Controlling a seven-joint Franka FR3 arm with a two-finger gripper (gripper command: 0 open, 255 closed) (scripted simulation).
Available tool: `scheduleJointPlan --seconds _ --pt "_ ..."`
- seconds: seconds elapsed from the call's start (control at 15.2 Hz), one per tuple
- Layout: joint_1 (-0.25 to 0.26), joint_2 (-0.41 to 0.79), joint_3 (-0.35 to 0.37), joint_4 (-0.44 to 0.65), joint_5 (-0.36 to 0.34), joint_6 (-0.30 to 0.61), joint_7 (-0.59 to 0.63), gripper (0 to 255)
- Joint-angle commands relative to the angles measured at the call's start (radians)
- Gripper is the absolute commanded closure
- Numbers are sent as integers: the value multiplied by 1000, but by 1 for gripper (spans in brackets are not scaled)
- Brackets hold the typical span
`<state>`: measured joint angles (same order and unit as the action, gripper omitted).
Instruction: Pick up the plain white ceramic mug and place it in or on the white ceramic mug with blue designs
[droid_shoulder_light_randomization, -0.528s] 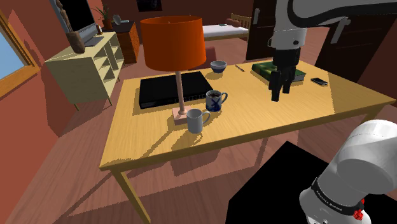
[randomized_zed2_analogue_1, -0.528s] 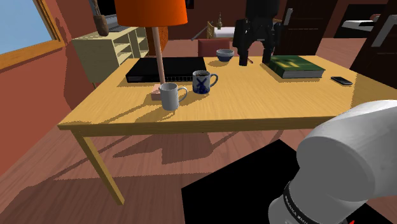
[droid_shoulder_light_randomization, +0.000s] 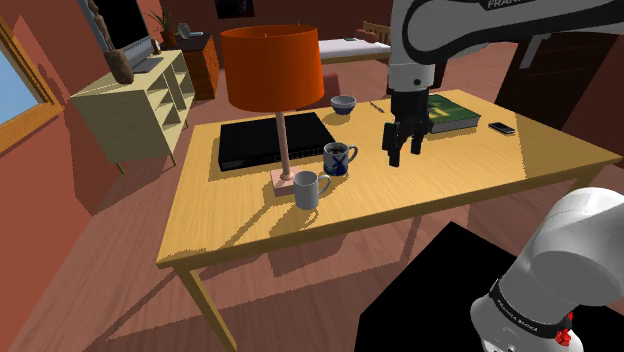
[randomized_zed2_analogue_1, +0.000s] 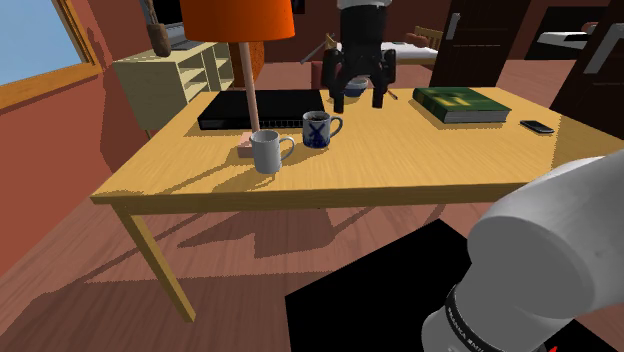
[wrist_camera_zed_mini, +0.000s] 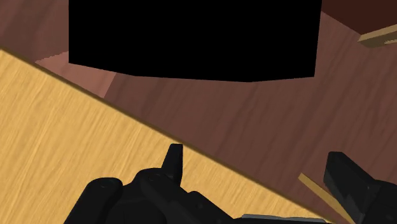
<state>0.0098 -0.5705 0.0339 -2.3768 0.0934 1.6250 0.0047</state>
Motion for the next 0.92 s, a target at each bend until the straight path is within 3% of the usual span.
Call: scheduleJointPlan --seconds 0.0,0.4,0.86 --pt "8 66 30 24 15 46 45 0" --pt "21 282 101 140 24 156 167 0" --pt "40 551 157 336 -14 234 314 0"
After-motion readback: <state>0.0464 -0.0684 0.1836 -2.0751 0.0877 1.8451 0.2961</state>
